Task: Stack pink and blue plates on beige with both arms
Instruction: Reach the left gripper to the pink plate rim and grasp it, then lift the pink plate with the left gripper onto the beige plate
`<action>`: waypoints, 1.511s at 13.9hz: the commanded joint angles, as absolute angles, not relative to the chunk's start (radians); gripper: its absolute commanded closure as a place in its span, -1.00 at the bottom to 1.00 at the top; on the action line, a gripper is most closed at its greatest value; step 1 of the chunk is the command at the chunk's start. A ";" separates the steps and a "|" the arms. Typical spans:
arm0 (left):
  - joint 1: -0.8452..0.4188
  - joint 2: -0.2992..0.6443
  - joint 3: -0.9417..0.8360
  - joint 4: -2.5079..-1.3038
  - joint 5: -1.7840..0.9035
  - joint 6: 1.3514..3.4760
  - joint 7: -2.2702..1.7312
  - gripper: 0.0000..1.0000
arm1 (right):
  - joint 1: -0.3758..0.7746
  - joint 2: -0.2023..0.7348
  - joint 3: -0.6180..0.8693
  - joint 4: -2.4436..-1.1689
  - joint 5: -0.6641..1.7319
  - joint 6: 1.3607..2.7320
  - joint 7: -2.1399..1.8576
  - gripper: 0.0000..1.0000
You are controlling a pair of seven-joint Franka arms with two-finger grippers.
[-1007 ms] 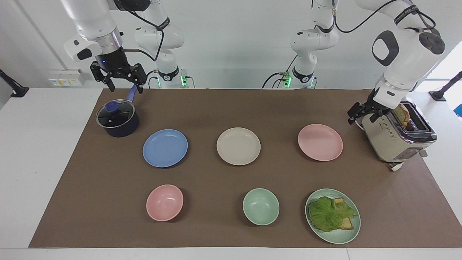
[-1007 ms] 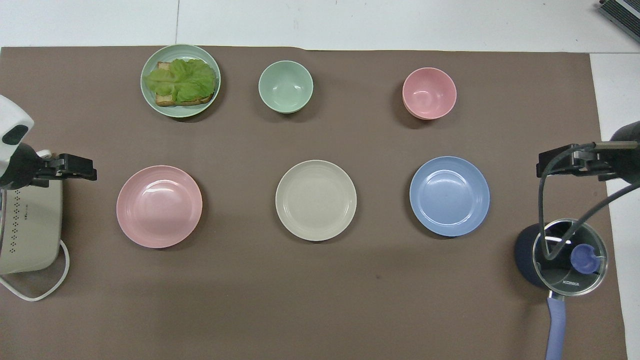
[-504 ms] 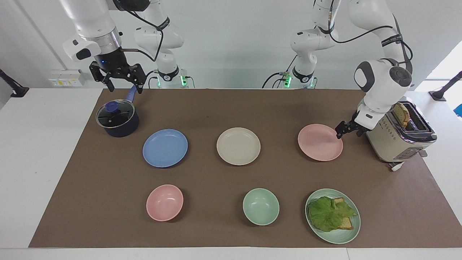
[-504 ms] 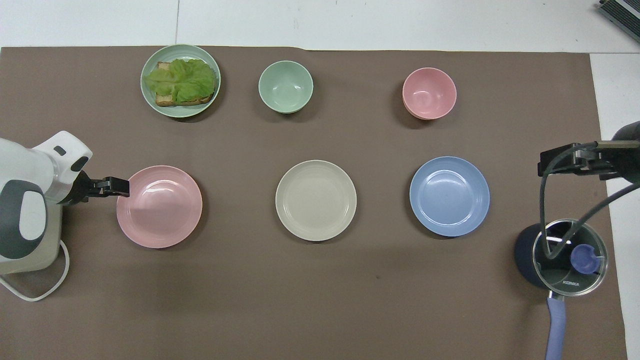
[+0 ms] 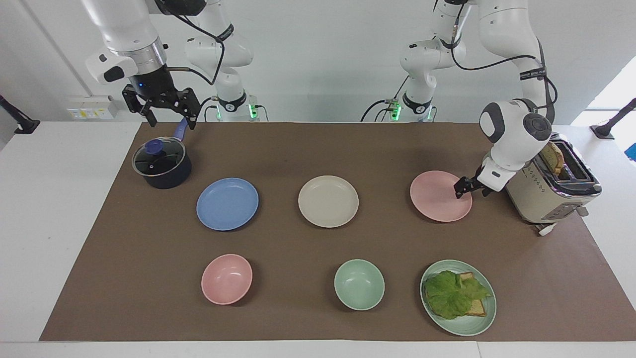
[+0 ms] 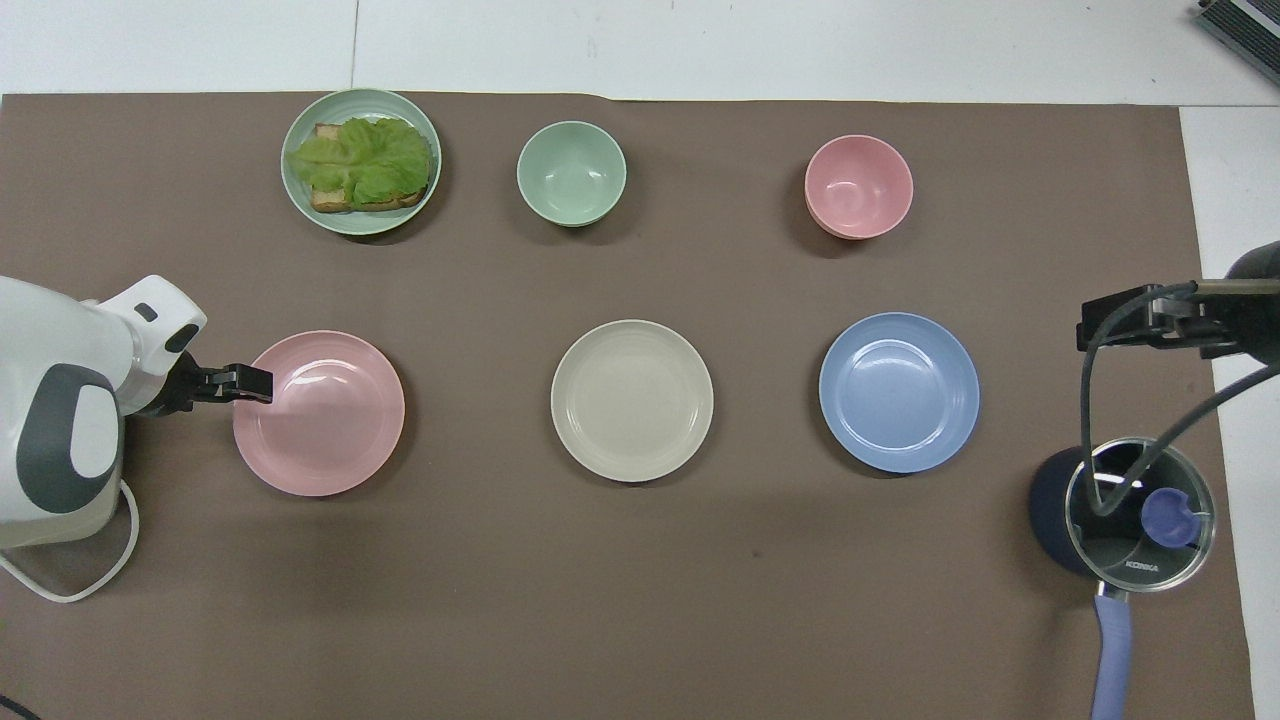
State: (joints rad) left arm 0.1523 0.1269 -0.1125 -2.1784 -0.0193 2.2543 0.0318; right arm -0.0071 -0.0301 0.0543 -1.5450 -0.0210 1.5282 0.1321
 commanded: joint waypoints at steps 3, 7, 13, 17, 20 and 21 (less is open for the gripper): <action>0.152 0.147 -0.112 -2.194 -0.002 2.313 0.077 -0.07 | -0.018 -0.040 0.058 -1.565 -0.015 1.566 0.123 -1.00; 0.149 0.155 -0.112 -2.177 -0.002 2.312 0.078 0.87 | -0.018 -0.041 0.058 -1.566 -0.015 1.568 0.126 -1.00; 0.152 0.167 -0.113 -2.054 -0.003 2.217 0.068 1.00 | -0.017 -0.040 0.058 -1.566 -0.015 1.569 0.130 -1.00; 0.144 0.137 -0.123 -1.901 -0.040 1.970 0.023 1.00 | -0.017 -0.040 0.058 -1.566 -0.015 1.569 0.129 -1.00; 0.141 0.060 -0.136 -1.890 -0.141 1.918 -0.026 1.00 | -0.017 -0.040 0.058 -1.566 -0.015 1.571 0.126 -1.00; 0.140 0.046 -0.156 -1.891 -0.173 1.910 -0.066 1.00 | -0.018 -0.040 0.058 -1.566 -0.015 1.571 0.123 -1.00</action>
